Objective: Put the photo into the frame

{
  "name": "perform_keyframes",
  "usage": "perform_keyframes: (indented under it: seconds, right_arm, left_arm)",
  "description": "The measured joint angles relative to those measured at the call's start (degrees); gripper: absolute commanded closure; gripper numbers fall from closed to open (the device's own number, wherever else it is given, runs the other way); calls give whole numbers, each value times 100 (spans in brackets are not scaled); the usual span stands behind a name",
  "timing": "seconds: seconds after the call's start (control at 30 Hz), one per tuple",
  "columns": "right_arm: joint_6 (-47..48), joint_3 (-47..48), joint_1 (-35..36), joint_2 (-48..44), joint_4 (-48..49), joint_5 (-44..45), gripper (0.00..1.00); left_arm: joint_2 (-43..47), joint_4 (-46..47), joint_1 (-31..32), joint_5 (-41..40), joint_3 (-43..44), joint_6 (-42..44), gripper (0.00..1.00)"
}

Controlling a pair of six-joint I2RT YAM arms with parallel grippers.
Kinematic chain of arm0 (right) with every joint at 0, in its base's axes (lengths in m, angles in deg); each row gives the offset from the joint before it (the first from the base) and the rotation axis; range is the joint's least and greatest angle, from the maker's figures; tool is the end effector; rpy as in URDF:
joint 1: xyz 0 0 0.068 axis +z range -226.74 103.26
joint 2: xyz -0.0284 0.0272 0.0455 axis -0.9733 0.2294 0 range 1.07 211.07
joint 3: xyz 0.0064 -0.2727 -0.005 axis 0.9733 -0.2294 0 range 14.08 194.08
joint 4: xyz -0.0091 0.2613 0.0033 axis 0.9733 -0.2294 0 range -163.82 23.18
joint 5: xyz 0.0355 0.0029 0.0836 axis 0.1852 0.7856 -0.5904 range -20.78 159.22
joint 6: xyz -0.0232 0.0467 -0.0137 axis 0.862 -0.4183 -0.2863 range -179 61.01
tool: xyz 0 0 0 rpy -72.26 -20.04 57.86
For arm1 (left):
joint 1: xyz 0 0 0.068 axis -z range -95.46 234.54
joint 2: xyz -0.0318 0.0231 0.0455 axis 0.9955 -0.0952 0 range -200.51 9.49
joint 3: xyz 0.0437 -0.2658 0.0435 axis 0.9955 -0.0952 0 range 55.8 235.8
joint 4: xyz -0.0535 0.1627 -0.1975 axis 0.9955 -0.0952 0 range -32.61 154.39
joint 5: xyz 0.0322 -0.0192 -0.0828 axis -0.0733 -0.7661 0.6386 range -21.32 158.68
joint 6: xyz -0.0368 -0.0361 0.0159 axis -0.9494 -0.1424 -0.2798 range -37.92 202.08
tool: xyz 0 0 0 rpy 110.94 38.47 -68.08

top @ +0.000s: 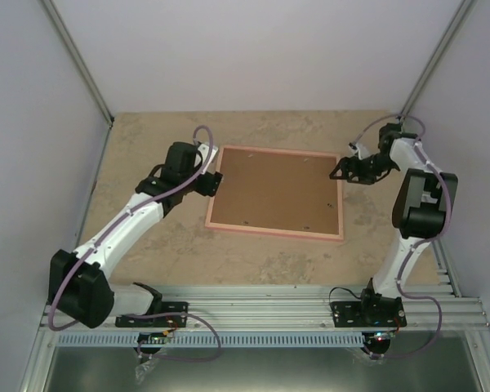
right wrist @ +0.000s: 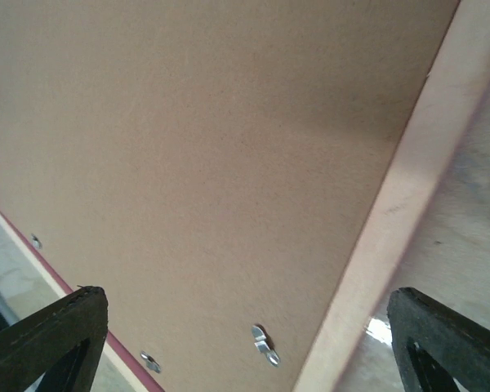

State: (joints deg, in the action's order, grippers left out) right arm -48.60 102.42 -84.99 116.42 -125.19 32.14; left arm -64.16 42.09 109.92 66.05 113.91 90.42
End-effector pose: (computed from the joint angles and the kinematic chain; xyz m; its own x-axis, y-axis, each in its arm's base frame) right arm 0.3858 -0.0343 0.1923 -0.9822 -0.0029 -0.1878 -0.1127 0.8092 0.5766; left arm 0.2575 -0.1204 0.2918 -0.4911 0.3934 -0.7772 0.4717 0.8702 0.1424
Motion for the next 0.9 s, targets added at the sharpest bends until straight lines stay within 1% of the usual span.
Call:
perform_keyframes:
  seconds: [0.17,0.3,0.43,0.63,0.73,0.8,0.9]
  right_arm:
    - [214,-76,-24,-396,236,271,23]
    - [271,-332,-17,-470,688,463,24]
    - [269,-490,-13,-306,1139,551,24]
    - [225,-721,35,142,1589,518,24]
    - [208,-758,87,256,1687,350,24]
    - [203,-776,146,264,1733,258,24]
    - [201,-872,245,269,1873,76,24]
  left_arm:
    - [-501,11,-319,459,140,-267,23]
    - [-1071,50,-758,964,219,-498,29]
    - [-1718,81,-1067,1421,343,-586,35]
    - [-2542,74,-1102,1751,597,-481,44]
    - [-2900,70,-1104,1808,706,-358,51]
    - [-3025,50,-1119,1849,708,-321,56]
    - [-3073,9,-1202,1989,686,-280,59]
